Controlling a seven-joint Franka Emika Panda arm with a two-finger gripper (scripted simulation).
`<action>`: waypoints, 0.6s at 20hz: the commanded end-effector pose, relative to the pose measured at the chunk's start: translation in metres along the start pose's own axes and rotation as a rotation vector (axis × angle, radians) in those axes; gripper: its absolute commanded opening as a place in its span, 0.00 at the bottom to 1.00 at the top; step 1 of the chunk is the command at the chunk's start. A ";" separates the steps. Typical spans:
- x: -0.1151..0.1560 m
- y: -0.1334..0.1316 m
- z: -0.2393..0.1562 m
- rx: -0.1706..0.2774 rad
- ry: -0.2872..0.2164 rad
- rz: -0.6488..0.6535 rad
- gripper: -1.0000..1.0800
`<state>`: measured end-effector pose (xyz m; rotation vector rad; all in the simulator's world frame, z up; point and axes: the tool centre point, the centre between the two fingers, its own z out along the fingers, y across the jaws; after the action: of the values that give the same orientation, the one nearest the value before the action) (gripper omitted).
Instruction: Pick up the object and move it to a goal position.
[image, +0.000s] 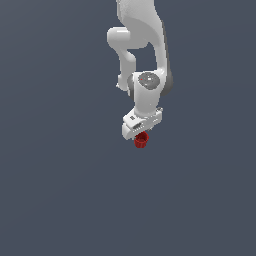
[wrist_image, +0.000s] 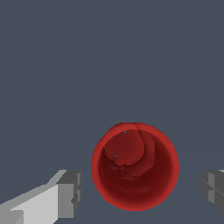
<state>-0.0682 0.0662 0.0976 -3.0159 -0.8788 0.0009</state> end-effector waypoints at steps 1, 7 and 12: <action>0.000 0.000 0.000 0.000 0.000 0.000 0.96; -0.001 0.000 0.016 0.000 0.000 -0.002 0.96; -0.001 -0.001 0.040 0.000 0.000 -0.005 0.96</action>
<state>-0.0696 0.0665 0.0642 -3.0140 -0.8849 0.0007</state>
